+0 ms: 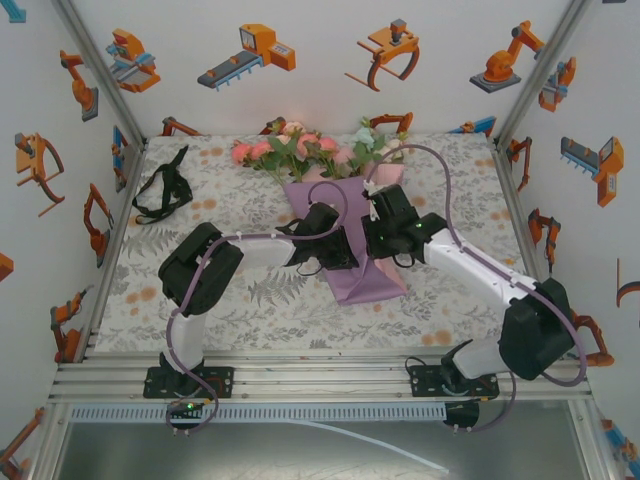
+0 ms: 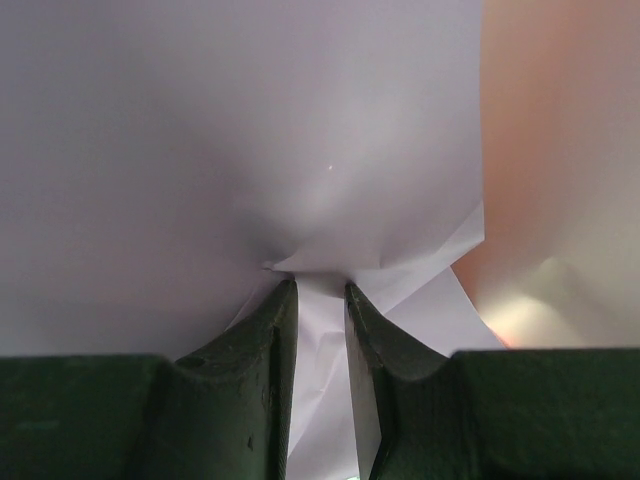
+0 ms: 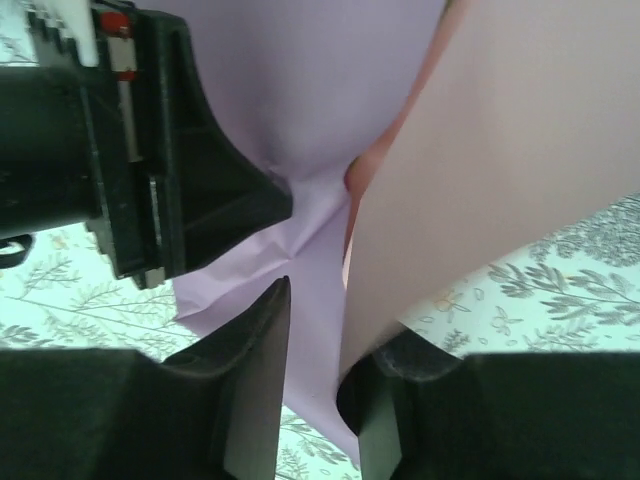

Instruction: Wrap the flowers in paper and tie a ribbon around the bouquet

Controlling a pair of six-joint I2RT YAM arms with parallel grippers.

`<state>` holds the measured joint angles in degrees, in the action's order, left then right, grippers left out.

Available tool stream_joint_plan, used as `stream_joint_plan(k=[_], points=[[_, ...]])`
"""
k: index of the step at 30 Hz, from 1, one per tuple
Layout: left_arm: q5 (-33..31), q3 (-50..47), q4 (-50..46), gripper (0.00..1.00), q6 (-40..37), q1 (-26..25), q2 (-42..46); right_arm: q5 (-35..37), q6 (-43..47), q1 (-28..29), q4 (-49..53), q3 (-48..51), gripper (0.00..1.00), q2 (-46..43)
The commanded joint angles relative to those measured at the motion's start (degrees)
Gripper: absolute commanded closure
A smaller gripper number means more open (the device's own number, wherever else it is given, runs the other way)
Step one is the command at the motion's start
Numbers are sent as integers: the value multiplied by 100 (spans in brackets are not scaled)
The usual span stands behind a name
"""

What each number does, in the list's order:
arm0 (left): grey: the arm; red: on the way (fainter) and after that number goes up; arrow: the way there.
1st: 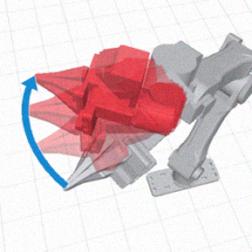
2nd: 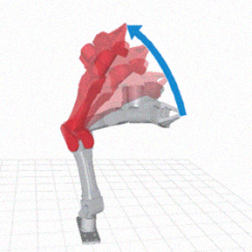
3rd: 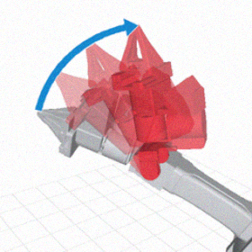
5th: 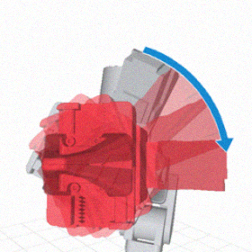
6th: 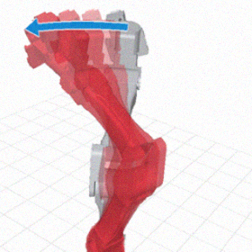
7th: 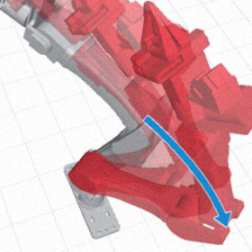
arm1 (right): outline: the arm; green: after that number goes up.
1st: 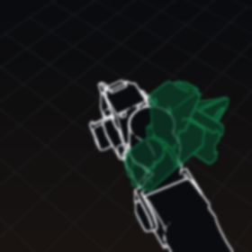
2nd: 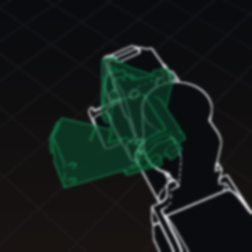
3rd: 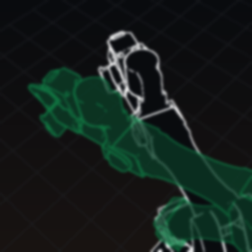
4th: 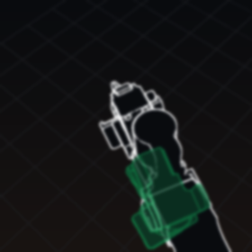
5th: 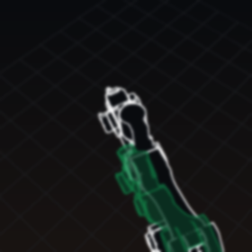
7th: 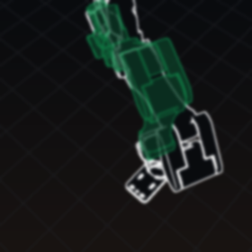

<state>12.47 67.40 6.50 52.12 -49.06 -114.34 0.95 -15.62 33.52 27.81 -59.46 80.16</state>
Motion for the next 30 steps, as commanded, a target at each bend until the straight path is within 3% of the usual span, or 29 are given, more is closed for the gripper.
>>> stream_joint_plan(k=[1, 5, 9, 11, 13, 15, 18, 23, 30], points=[[-16, 81, -225, 70, -117, 19, -115, -499, -57, -34, -558, 284, 67, -308], [-12, 72, -220, 70, -119, 19, -80, -516, -222, -60, -721, 516, 92, -350], [-1, 68, -228, 70, -101, 35, -79, -600, -223, -56, -662, 538, 95, -259], [5, 9, -150, 70, -66, 45, -53, -1172, -224, -58, -852, 568, 93, -251], [26, -91, 19, 70, 34, 71, -28, -1785, -313, -56, -1288, 720, 73, -211], [57, -116, 86, 70, 90, 97, -26, -1795, -338, -56, -1495, 855, 67, -142], [53, -160, 95, 70, 130, 107, 13, -1456, -510, -203, -1679, 1067, 68, 0], [-12, -242, 20, 68, 155, 141, 223, -1353, -623, -399, -1738, 1262, 81, 281], [-16, -380, -128, 61, 228, 325, 722, -1561, -526, -403, -1923, 1384, 79, 628]])
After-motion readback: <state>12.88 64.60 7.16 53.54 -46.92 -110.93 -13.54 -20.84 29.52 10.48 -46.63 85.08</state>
